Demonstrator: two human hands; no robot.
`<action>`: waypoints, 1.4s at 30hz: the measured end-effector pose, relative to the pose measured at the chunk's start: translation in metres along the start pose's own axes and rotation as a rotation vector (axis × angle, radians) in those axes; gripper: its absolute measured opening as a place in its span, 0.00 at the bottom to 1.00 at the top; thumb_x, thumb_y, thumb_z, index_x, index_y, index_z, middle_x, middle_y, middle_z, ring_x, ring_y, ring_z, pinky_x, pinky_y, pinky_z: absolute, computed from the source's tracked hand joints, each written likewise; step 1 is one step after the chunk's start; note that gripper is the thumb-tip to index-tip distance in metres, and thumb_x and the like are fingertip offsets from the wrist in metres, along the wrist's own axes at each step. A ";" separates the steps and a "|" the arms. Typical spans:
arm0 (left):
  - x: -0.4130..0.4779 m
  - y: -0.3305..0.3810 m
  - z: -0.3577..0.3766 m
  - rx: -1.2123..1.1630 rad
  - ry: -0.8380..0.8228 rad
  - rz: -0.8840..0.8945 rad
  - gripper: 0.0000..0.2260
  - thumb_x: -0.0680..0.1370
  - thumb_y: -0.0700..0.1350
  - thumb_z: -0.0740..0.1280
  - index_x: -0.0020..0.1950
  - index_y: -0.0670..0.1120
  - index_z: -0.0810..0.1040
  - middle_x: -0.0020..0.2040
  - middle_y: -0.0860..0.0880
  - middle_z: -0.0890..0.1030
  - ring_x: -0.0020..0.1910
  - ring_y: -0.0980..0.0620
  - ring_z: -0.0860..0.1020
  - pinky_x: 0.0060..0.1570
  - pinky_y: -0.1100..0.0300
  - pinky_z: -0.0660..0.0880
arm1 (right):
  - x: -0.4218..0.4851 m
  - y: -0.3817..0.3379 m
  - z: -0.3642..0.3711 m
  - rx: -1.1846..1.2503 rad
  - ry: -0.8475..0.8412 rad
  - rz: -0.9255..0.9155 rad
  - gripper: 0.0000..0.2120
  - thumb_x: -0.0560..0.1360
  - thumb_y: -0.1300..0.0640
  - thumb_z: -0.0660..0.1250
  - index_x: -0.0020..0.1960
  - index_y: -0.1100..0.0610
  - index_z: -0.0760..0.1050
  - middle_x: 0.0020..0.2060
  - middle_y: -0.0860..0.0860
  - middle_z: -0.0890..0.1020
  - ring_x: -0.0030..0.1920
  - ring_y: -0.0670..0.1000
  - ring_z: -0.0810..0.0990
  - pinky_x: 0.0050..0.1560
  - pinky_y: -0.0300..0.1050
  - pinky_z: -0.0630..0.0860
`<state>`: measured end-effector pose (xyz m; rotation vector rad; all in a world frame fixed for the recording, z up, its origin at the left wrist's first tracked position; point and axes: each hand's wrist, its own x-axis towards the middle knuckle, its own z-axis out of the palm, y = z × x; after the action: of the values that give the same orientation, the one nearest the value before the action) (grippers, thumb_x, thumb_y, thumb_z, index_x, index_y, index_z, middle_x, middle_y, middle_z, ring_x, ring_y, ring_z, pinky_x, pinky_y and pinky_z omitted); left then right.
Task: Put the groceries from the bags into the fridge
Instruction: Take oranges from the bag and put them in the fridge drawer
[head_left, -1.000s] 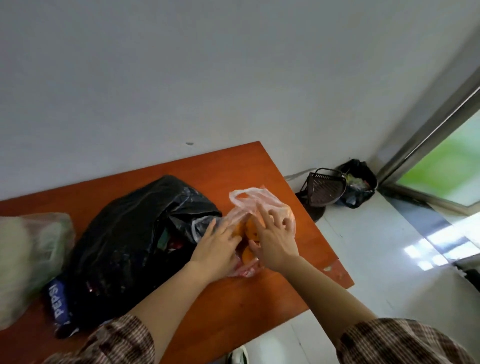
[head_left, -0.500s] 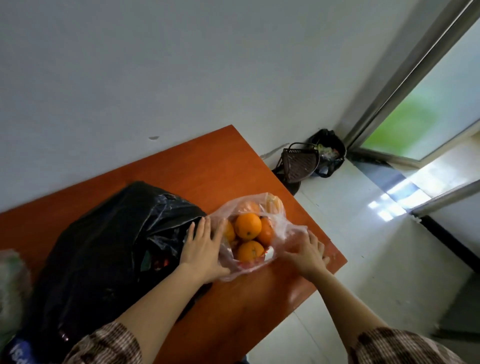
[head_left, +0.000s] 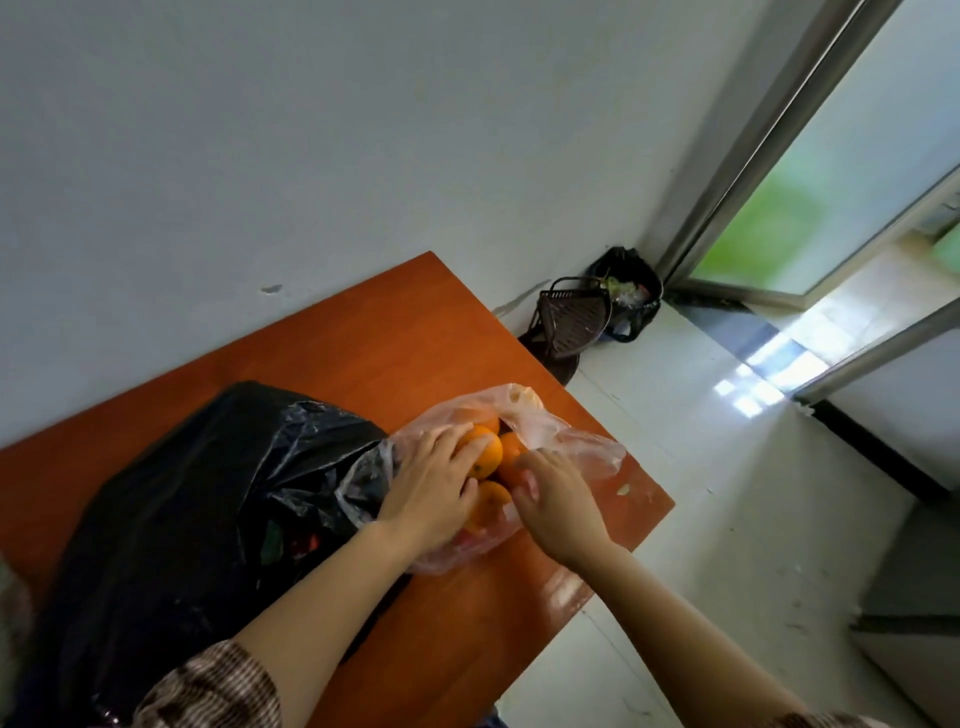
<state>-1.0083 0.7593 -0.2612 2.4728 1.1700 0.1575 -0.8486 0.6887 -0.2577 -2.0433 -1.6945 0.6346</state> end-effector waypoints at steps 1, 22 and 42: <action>0.005 0.001 0.000 0.008 -0.035 0.028 0.22 0.80 0.46 0.57 0.75 0.54 0.62 0.75 0.49 0.61 0.74 0.46 0.56 0.73 0.49 0.54 | 0.001 -0.004 0.006 0.011 -0.077 -0.018 0.10 0.78 0.55 0.61 0.58 0.49 0.75 0.55 0.46 0.78 0.55 0.49 0.76 0.54 0.41 0.74; 0.033 -0.016 -0.007 -0.189 -0.040 -0.101 0.26 0.65 0.55 0.74 0.59 0.56 0.68 0.60 0.54 0.74 0.58 0.50 0.73 0.50 0.56 0.72 | -0.009 0.005 0.054 -0.254 -0.128 0.199 0.34 0.62 0.33 0.69 0.61 0.50 0.67 0.61 0.49 0.72 0.65 0.53 0.65 0.59 0.47 0.68; 0.055 0.209 -0.066 -0.787 0.105 0.110 0.27 0.67 0.49 0.77 0.61 0.56 0.69 0.57 0.52 0.72 0.52 0.52 0.73 0.48 0.56 0.72 | -0.147 0.052 -0.183 -0.112 0.584 0.235 0.37 0.62 0.44 0.78 0.64 0.55 0.67 0.57 0.52 0.73 0.52 0.46 0.68 0.47 0.39 0.68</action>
<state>-0.8401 0.7021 -0.1209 1.8332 0.7901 0.6484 -0.7236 0.5306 -0.1261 -2.2338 -1.1833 -0.0110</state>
